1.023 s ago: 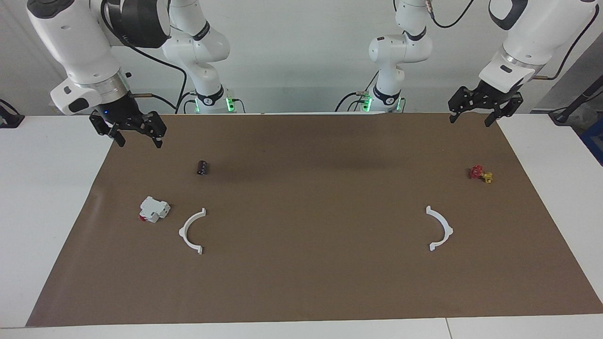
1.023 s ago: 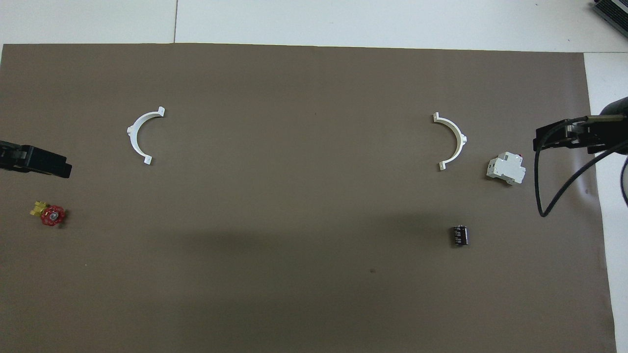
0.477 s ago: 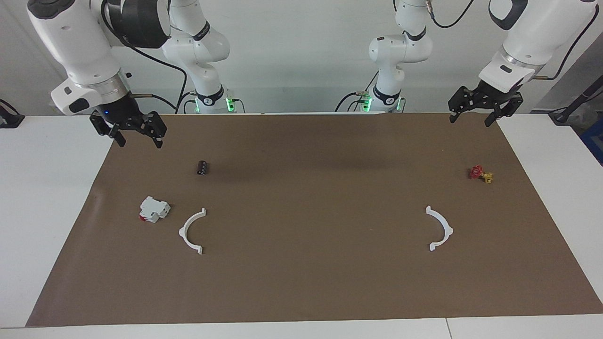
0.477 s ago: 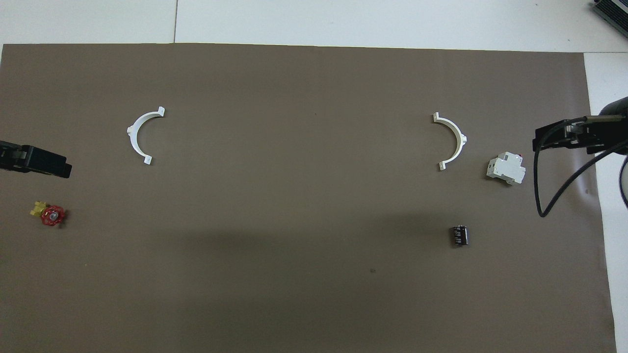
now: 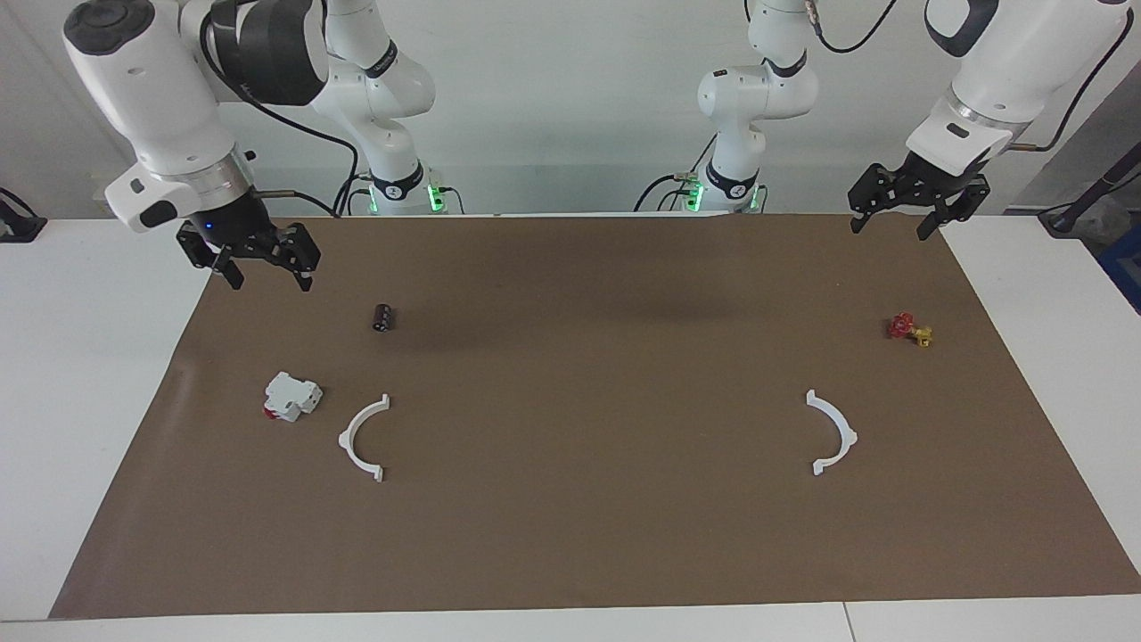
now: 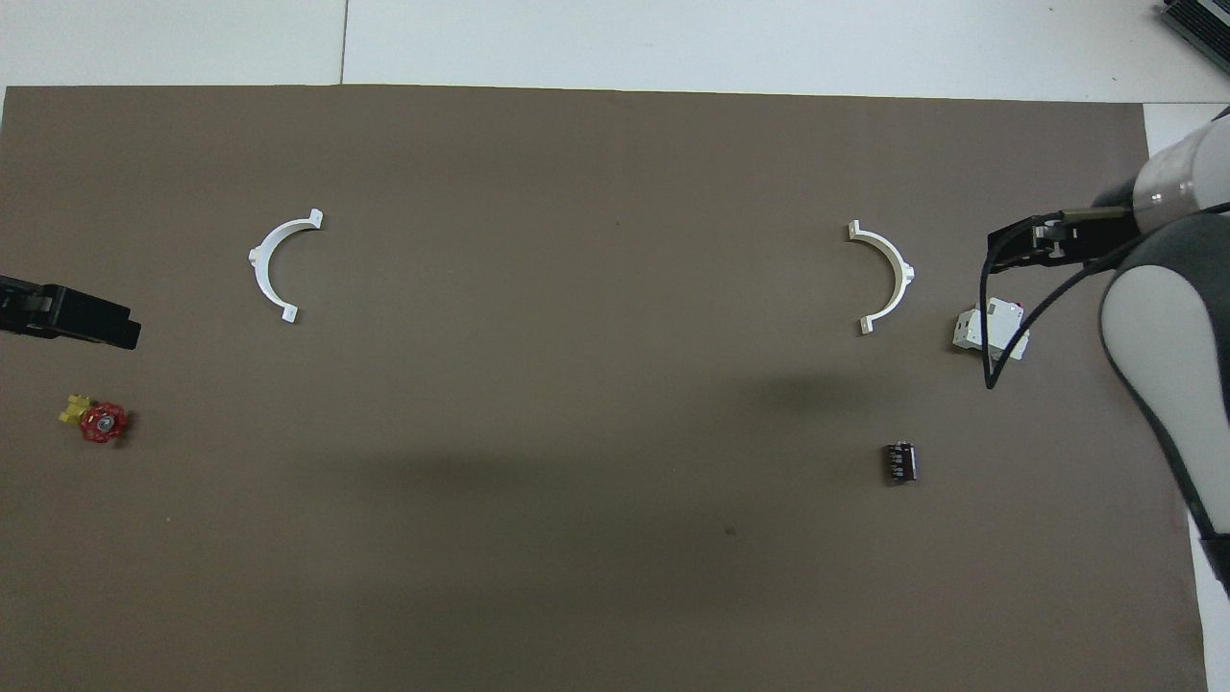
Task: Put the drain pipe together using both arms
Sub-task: 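Reach the right gripper to the white clamp half nearest it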
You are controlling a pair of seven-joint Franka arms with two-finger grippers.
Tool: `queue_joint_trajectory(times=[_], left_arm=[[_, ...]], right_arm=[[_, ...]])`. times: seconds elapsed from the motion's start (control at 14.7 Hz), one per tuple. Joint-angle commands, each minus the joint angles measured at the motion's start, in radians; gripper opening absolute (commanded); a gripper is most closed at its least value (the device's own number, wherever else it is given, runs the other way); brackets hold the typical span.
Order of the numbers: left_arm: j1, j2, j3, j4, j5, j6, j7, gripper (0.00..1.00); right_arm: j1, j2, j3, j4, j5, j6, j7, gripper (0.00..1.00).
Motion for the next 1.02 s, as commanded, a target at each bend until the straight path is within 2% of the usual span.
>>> queue_joint_trajectory(times=[0.0,0.14,0.34,0.61,0.95], left_arm=[[0.010,-0.010,-0.006,-0.009,0.013,-0.008,0.003,1.00],[0.010,-0.010,-0.006,-0.009,0.013,-0.008,0.003,1.00],[0.010,-0.010,-0.006,-0.009,0.013,-0.008,0.003,1.00],[0.010,-0.010,-0.006,-0.009,0.013,-0.008,0.003,1.00],[0.010,-0.010,-0.006,-0.009,0.013,-0.008,0.003,1.00]], right_arm=[[0.001,0.100,0.002,0.003,-0.030,0.115,-0.023,0.96],[-0.006,0.177,0.002,0.000,-0.039,0.219,-0.023,0.96],[0.004,0.248,0.002,-0.008,-0.039,0.331,-0.020,0.92],[-0.015,0.349,0.002,-0.017,-0.033,0.442,-0.019,0.88],[-0.009,0.331,0.003,-0.095,-0.007,0.438,0.035,0.85]])
